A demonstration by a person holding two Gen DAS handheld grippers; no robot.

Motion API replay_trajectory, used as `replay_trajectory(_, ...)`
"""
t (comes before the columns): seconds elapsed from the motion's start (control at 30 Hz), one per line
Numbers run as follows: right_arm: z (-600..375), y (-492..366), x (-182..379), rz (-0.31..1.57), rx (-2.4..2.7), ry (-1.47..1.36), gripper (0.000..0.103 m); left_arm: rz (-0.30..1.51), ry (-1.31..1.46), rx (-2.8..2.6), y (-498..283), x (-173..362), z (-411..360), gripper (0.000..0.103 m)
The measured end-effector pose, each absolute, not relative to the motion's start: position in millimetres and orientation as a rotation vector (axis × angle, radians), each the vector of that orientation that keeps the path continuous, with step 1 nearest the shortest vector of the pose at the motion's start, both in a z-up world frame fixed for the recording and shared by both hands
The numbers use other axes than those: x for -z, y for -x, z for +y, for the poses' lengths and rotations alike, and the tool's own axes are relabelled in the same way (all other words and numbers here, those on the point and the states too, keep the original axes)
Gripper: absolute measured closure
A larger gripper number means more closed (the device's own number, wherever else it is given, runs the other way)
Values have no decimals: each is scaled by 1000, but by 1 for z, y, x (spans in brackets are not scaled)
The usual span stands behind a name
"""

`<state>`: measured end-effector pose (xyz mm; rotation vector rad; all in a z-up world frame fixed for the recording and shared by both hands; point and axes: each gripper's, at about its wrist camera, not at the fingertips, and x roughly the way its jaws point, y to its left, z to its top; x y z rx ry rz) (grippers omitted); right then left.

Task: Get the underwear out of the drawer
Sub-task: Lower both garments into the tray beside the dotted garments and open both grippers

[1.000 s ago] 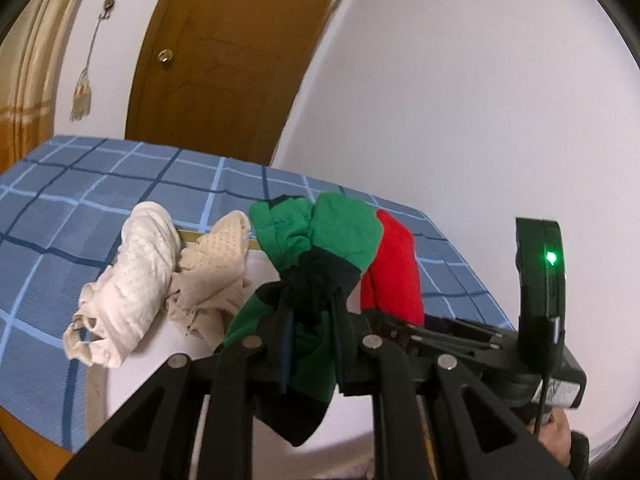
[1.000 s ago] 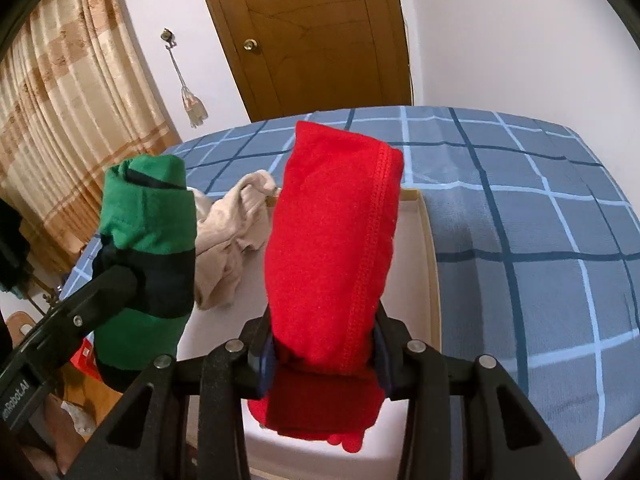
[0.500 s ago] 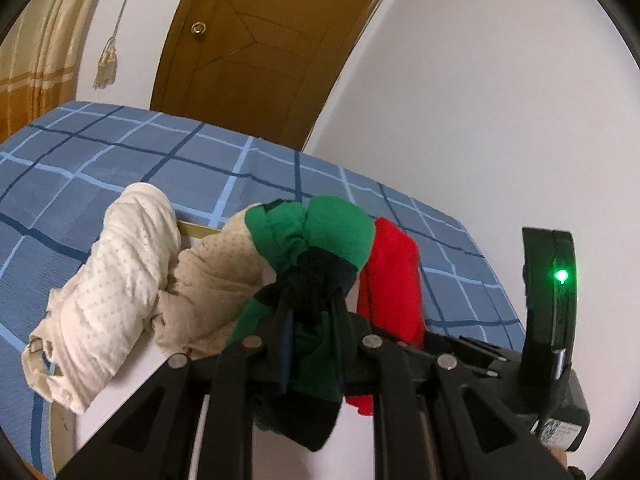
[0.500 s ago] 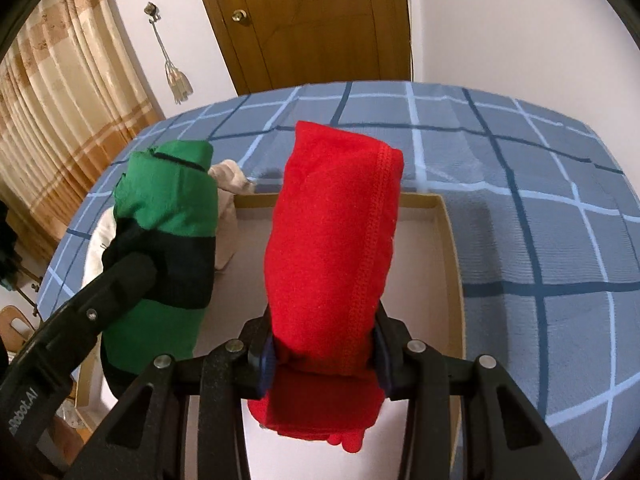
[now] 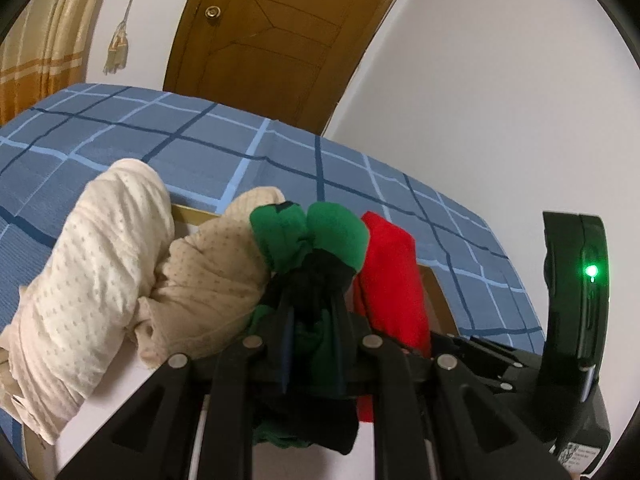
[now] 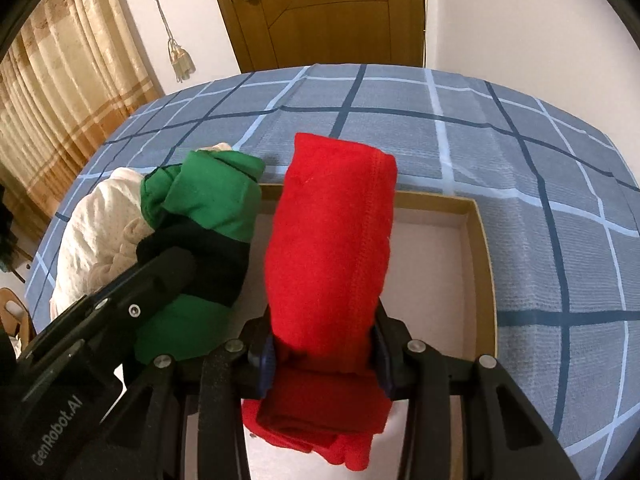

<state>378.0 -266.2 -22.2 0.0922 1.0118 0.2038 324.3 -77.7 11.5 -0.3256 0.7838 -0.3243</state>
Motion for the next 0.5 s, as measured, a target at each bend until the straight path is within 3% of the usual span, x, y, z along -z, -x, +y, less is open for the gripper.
replay_trajectory(0.23,-257,-377,25,995,-237,-40,58,858,373,311,-334,1,-75,83)
replay_trajectory(0.3,-257,-378,26,1004,-253,-51,51,855,380,319,-334,0,-76,80)
replay_trajectory(0.37,-259,-380,28,1016,-286,-71,40,849,396,332,-331,-1,-76,70)
replay_trajectory(0.5,-262,-375,25,998,-310,-84,40,847,405,368,-320,-11,-77,45)
